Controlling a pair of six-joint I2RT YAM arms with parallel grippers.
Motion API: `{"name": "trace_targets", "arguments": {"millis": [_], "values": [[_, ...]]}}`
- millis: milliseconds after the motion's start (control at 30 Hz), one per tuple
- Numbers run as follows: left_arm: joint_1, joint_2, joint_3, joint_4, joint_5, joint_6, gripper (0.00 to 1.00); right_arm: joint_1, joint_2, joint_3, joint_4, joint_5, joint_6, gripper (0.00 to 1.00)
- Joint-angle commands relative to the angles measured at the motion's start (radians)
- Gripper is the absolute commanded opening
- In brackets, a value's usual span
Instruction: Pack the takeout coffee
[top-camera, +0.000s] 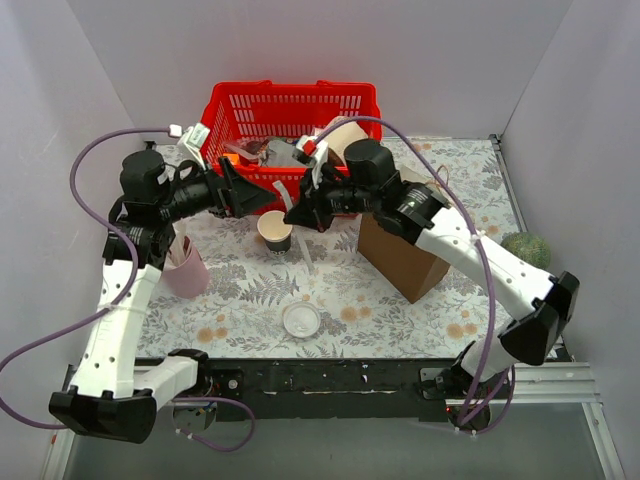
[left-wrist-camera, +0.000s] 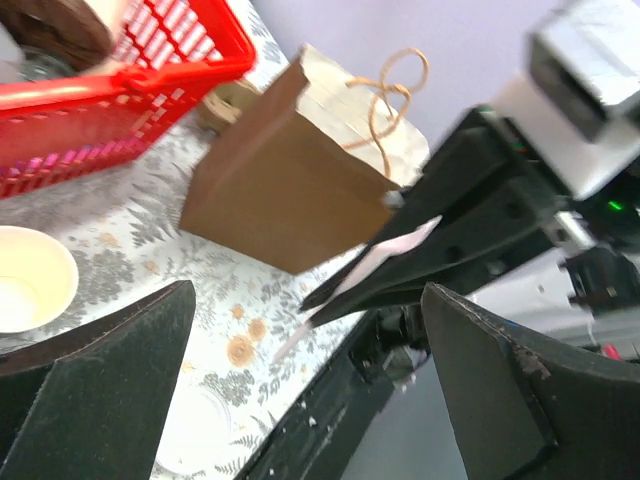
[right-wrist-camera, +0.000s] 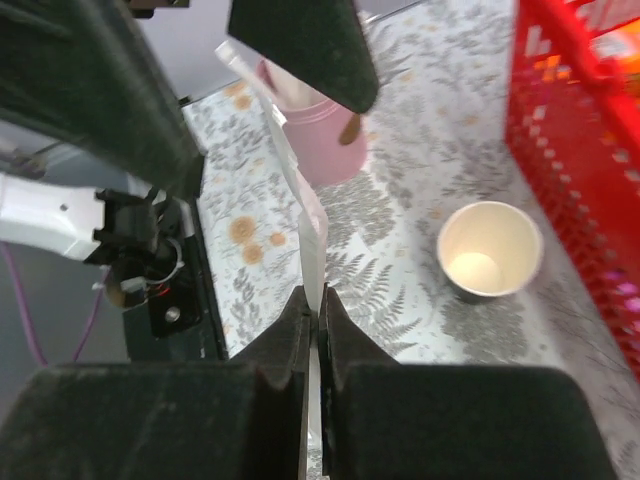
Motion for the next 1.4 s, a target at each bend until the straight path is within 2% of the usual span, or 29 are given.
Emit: {"name": "trace_targets", "arguments": {"millis": [0, 33, 233, 267, 433, 533, 767, 1033, 1200, 1233, 1300, 1333, 1367], "values": [[-0.003, -0.109, 0.005, 0.024, -0.246, -0.048, 0.98, -0.009, -0.132, 0.022, -0.037, 0.337, 0.035, 0.01], [-0.003, -0.119, -0.009, 0.021, -0.277, -0.051, 0.98, -0.012, -0.167, 0.021, -0.042, 0.444, 0.042, 0.01], [-0.003, -0.185, -0.099, 0.027, -0.315, -0.085, 0.98, -0.029, -0.371, -0.065, 0.065, 0.749, 0.076, 0.01], [-0.003, -0.195, -0.151, 0.035, -0.318, -0.094, 0.98, -0.029, -0.396, -0.074, 0.078, 0.788, 0.073, 0.01], [-0.003, -0.244, -0.256, 0.058, -0.326, -0.128, 0.98, -0.029, -0.503, -0.106, 0.13, 1.146, -0.016, 0.01], [-0.003, -0.255, -0.292, 0.064, -0.328, -0.139, 0.98, -0.029, -0.514, -0.106, 0.081, 1.236, -0.071, 0.01], [-0.003, -0.252, -0.335, 0.083, -0.326, -0.136, 0.98, -0.029, -0.573, -0.206, 0.021, 1.373, -0.071, 0.01], [-0.003, -0.236, -0.363, 0.093, -0.323, -0.134, 0.98, -0.035, -0.577, -0.31, -0.151, 1.399, -0.03, 0.01], [-0.003, -0.238, -0.366, 0.093, -0.319, -0.136, 0.98, -0.074, -0.579, -0.395, -0.192, 1.347, 0.045, 0.02], [-0.003, -0.236, -0.365, 0.09, -0.315, -0.136, 0.98, -0.098, -0.582, -0.405, -0.195, 1.307, 0.061, 0.04], [-0.003, -0.242, -0.365, 0.086, -0.318, -0.137, 0.98, -0.12, -0.585, -0.425, -0.211, 1.269, 0.105, 0.18], [-0.003, -0.244, -0.363, 0.083, -0.32, -0.136, 0.98, -0.132, -0.591, -0.428, -0.211, 1.243, 0.111, 0.29], [-0.003, -0.244, -0.361, 0.08, -0.323, -0.137, 0.98, -0.134, -0.593, -0.428, -0.212, 1.233, 0.127, 0.44]]}}
